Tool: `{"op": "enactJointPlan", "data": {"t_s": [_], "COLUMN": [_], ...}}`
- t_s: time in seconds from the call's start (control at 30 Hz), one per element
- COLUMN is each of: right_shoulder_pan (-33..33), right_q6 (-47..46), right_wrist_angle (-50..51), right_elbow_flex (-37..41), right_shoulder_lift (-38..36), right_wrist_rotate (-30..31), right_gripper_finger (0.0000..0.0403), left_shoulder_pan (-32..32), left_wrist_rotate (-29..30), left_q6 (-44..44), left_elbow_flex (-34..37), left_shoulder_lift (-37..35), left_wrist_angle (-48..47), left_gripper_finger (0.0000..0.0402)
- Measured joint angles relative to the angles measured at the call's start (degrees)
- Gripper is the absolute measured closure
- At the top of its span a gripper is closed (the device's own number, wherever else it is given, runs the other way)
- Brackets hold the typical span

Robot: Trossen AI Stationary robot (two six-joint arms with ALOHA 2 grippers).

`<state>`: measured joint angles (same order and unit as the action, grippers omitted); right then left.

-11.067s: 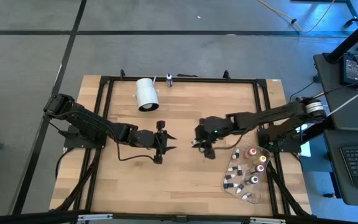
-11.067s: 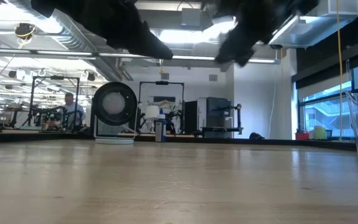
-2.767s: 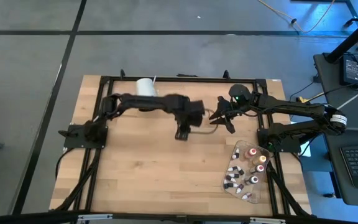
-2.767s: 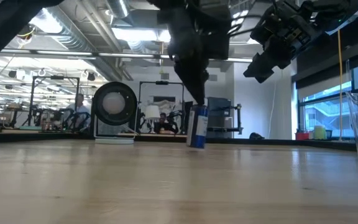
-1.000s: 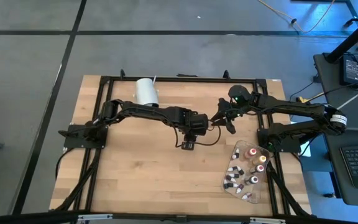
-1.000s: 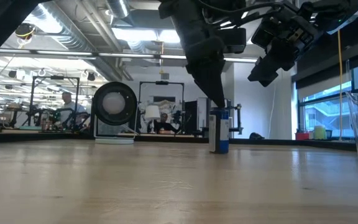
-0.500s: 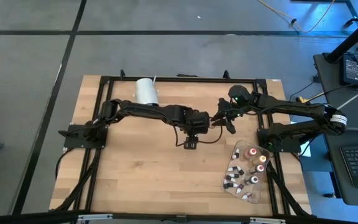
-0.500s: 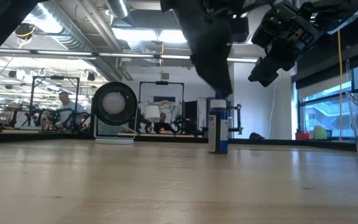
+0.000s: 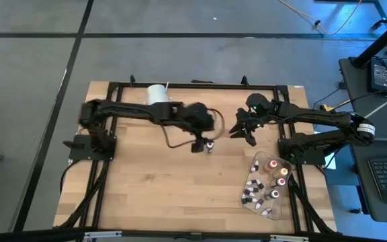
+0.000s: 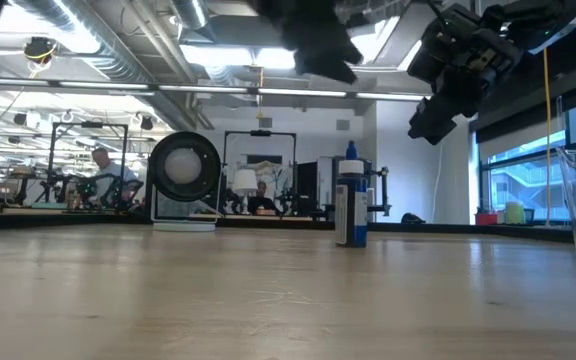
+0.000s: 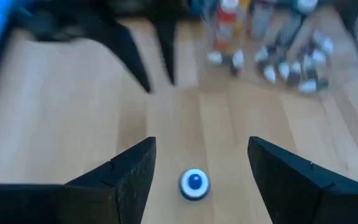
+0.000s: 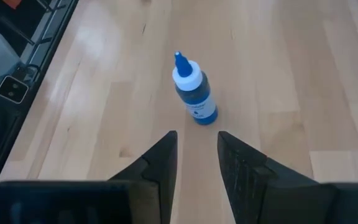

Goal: Pick & Place food coloring
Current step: Put the large blue food coloring bottle into the transparent bin

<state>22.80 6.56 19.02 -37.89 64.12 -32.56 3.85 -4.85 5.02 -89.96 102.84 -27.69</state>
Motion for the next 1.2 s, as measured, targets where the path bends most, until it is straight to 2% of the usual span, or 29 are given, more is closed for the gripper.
{"op": "enactJointPlan", "data": {"t_s": [0.13,0.27,0.37,0.5,0.63,0.8,1.1,1.2], "right_shoulder_pan": [-1.67,-6.54,-10.21,-14.44,-17.02,-18.31,-18.72,-19.16], "right_q6": [2.28,9.93,12.10,12.16,11.44,5.55,4.83,3.73], "right_wrist_angle": [-2.39,-7.53,-10.45,-10.10,-10.09,-14.31,-18.01,-17.48], "right_elbow_flex": [0.00,0.00,-1.28,-5.44,-10.27,-14.12,-15.57,-15.47], "right_shoulder_lift": [0.00,0.02,0.03,0.61,3.33,7.72,9.81,9.81], "right_wrist_rotate": [0.03,0.60,6.87,16.10,16.41,11.85,12.05,12.31], "right_gripper_finger": [0.0286,0.0286,0.0286,0.0286,0.0286,0.0286,0.0283,0.0260], "left_shoulder_pan": [1.36,2.37,3.04,3.66,3.88,3.88,3.88,3.88], "left_wrist_rotate": [0.19,0.22,0.23,0.27,0.27,0.27,0.51,0.80], "left_q6": [-2.90,-4.41,-5.41,-6.26,-5.33,-4.77,-3.59,-3.50], "left_elbow_flex": [15.43,30.76,39.59,47.72,52.11,54.41,55.13,55.13], "left_shoulder_lift": [-10.52,-20.10,-26.65,-34.06,-39.87,-44.17,-45.16,-45.11], "left_wrist_angle": [17.62,34.83,45.09,51.85,52.81,52.97,51.51,51.46], "left_gripper_finger": [0.0151,0.0151,0.0151,0.0151,0.0151,0.0151,0.0151,0.0151]}}
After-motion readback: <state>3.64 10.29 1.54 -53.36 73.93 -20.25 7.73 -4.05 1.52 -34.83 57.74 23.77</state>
